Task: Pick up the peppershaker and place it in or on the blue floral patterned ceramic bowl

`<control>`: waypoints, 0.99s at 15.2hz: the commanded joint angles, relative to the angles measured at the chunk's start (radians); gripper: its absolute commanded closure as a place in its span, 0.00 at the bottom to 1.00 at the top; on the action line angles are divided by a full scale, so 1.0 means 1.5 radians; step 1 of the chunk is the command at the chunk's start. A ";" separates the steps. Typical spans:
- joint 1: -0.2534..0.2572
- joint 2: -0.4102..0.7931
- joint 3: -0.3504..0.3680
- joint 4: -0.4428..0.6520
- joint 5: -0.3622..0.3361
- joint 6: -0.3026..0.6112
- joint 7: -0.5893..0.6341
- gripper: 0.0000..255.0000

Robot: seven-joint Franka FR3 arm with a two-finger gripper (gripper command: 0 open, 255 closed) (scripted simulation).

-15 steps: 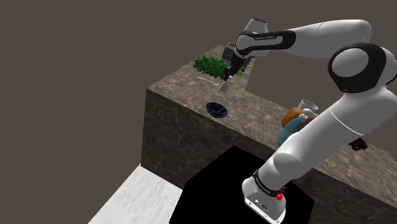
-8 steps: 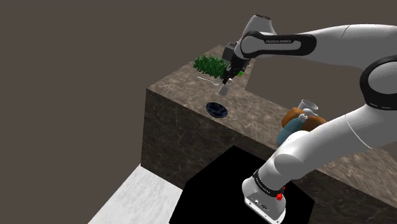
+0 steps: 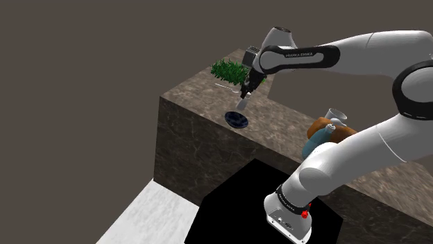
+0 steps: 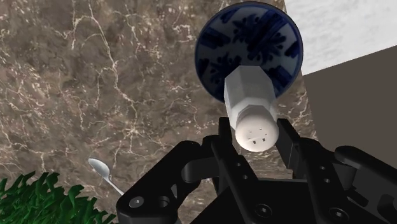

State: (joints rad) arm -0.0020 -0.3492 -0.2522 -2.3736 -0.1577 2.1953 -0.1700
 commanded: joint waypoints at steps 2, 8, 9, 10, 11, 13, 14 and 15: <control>0.000 0.010 -0.002 -0.019 -0.001 0.029 0.001 1.00; -0.001 0.034 -0.007 -0.054 -0.002 0.088 0.002 1.00; -0.001 0.039 -0.008 -0.059 -0.002 0.098 0.002 1.00; -0.001 0.044 -0.009 -0.064 -0.002 0.108 0.003 1.00; -0.001 0.051 -0.011 -0.071 -0.001 0.122 0.003 1.00; -0.001 0.051 -0.011 -0.071 -0.001 0.122 0.003 1.00; -0.001 0.051 -0.011 -0.071 -0.001 0.122 0.003 1.00; -0.001 0.051 -0.011 -0.071 -0.001 0.122 0.003 1.00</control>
State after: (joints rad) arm -0.0030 -0.2738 -0.2679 -2.4805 -0.1600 2.3771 -0.1661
